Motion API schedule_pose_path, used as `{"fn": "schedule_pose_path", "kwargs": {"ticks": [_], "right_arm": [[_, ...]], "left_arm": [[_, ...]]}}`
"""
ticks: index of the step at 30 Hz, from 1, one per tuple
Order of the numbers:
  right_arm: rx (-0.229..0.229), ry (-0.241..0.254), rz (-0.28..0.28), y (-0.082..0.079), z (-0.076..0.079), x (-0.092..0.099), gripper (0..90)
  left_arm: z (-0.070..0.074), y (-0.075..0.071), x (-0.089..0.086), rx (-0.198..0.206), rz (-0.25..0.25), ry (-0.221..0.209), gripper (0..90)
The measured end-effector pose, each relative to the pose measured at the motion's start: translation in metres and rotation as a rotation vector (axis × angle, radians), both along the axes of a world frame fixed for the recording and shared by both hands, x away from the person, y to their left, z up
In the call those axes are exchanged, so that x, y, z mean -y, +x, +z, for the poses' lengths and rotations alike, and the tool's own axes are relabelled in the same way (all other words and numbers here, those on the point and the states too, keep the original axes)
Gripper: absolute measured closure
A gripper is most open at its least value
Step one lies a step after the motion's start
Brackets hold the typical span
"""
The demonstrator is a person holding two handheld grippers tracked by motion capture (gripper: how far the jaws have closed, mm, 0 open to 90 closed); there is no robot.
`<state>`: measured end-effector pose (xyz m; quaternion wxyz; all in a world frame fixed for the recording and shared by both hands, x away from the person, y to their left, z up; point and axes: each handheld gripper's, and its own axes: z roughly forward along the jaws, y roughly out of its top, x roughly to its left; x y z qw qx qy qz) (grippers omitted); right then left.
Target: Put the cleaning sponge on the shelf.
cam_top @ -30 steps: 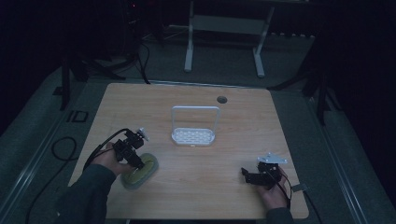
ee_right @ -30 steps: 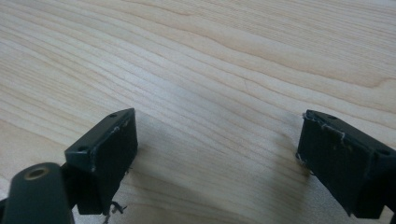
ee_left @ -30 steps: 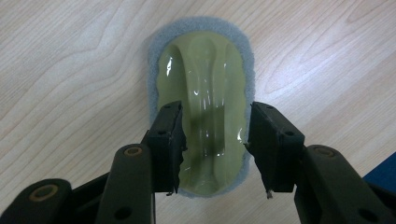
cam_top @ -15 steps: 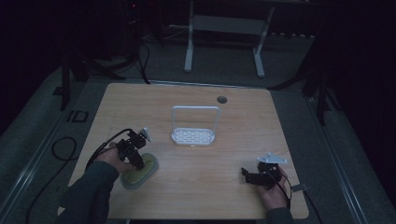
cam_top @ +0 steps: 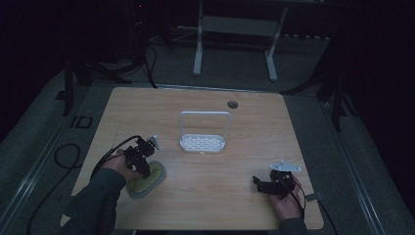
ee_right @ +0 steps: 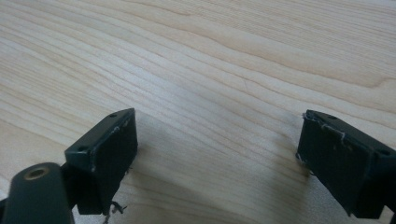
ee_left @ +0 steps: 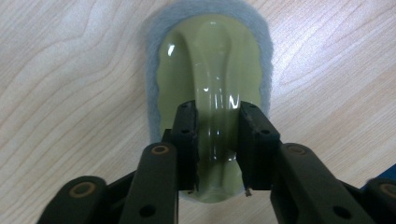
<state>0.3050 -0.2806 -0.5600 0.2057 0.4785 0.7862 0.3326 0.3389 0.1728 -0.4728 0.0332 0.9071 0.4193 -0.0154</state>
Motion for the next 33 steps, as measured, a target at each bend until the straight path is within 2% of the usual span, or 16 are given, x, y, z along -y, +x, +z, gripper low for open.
{"fn": "schedule_pose_path", "kwargs": {"ticks": [10,17,21,28,33], "right_arm": [[0.0,0.0,0.0,0.0,0.0,0.0,11.6],[0.0,0.0,0.0,0.0,0.0,0.0,11.6],[0.0,0.0,0.0,0.0,0.0,0.0,11.6],[0.0,0.0,0.0,0.0,0.0,0.0,11.6],[0.0,0.0,0.0,0.0,0.0,0.0,11.6]], "left_arm": [[0.007,0.0,0.003,0.029,-0.035,0.015,71.5],[0.012,0.002,0.006,0.055,-0.045,0.003,71.6],[0.016,0.003,0.009,0.08,-0.064,0.002,71.7],[0.02,0.004,0.013,0.097,-0.091,-0.009,71.7],[0.022,0.005,0.015,0.129,-0.11,-0.014,71.7]]}}
